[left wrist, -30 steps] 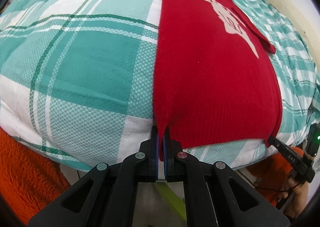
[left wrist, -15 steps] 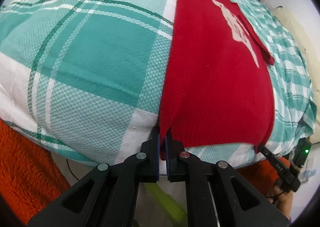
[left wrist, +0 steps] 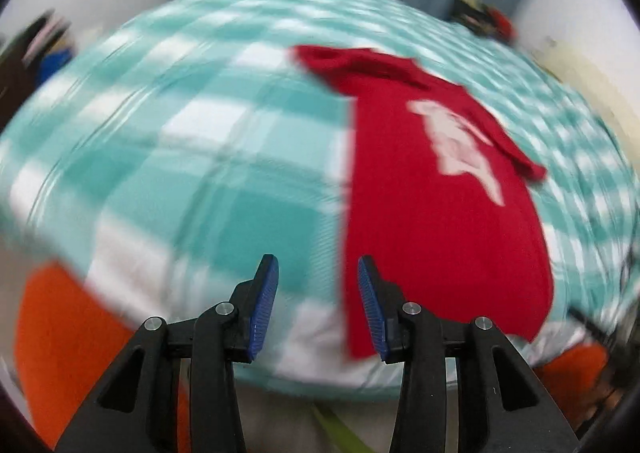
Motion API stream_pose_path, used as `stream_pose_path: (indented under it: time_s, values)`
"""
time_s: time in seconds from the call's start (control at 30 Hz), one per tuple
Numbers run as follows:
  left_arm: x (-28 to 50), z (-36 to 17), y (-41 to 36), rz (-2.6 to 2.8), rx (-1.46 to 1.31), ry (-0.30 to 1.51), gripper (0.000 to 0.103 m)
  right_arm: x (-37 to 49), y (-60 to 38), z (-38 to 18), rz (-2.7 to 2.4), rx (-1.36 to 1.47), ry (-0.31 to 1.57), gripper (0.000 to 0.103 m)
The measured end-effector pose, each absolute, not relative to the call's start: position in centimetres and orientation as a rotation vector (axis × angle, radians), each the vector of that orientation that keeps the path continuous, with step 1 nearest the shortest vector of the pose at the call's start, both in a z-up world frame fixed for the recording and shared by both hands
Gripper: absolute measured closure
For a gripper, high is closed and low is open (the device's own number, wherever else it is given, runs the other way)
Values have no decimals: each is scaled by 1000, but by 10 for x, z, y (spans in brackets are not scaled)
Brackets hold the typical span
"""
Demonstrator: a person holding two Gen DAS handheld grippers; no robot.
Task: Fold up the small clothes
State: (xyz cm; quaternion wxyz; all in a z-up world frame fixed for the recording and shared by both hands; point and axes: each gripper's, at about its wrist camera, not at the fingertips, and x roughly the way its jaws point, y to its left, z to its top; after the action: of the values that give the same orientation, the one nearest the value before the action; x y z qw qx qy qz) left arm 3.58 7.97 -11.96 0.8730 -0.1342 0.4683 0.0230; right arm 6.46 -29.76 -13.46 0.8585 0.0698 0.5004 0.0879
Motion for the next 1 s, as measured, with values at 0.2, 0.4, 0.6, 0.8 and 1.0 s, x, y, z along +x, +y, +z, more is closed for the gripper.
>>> stream_pose_path:
  time_s: [0.2,0.4,0.6,0.8,1.0]
  values:
    - [87,-159,17,-43,-93,1080,47,113,-240,-136,367,42,1008,63]
    - [45,-152,22,-42,31,1044,41,106,-269,-175,340,97,1175,76]
    - [41,-131,78,178,-159,921,38,173,-269,-115,296,-42,1024,57]
    - [44,-151,108,333,-212,966,38,299,-205,-115,335,-329,951,57]
    - [38,-165,123,370,-280,1009,35,385,-156,-168,306,-428,998,58]
